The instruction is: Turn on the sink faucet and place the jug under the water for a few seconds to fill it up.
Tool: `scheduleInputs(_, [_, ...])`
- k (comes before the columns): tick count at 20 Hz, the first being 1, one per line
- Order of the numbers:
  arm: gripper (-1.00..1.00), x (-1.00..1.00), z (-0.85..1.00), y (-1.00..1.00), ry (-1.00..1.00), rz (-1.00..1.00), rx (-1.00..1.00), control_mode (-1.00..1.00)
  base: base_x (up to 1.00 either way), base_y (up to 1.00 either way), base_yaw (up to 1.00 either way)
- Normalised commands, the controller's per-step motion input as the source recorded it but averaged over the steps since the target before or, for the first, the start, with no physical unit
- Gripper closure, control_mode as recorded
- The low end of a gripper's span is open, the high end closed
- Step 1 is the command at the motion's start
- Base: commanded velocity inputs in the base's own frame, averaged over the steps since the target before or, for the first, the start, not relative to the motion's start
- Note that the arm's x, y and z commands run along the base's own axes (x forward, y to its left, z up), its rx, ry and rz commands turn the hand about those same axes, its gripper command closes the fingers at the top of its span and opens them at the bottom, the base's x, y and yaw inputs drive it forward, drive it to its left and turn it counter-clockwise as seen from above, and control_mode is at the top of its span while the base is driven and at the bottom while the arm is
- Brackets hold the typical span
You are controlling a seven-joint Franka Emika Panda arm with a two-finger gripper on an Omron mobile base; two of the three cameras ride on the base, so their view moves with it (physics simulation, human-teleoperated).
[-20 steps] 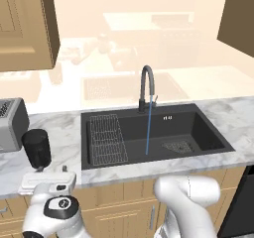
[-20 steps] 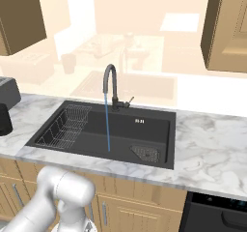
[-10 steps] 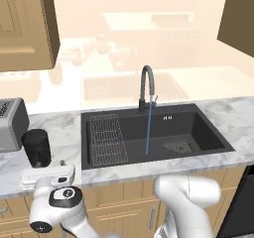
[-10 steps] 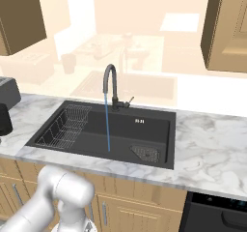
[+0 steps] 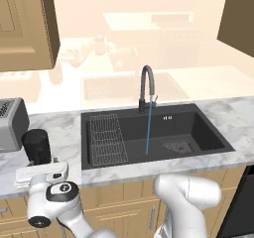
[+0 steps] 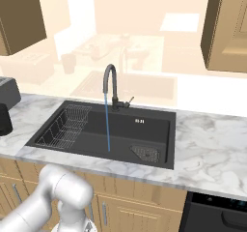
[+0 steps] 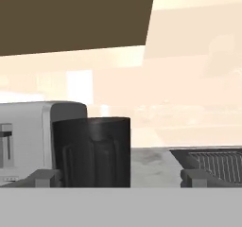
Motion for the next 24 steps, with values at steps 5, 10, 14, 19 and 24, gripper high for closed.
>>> scheduleInputs(5, [-1.0,0.07,0.0,0.02,0.0,0.06,0.0,-1.0,0.0,0.0,0.0])
scheduleInputs(10, [-1.0,0.05,0.0,0.0,0.0,0.05,0.0,-1.0,0.0,0.0,0.0])
scheduleInputs(14, [-1.0,0.04,0.0,0.0,0.0,0.04,0.0,-1.0,0.0,0.0,0.0])
scheduleInputs(19, [-1.0,0.09,0.0,-0.04,0.0,0.02,0.0,-1.0,0.0,0.0,0.0])
scheduleInputs(24, [-1.0,0.11,0.0,0.0,0.0,0.03,0.0,-1.0,0.0,0.0,0.0])
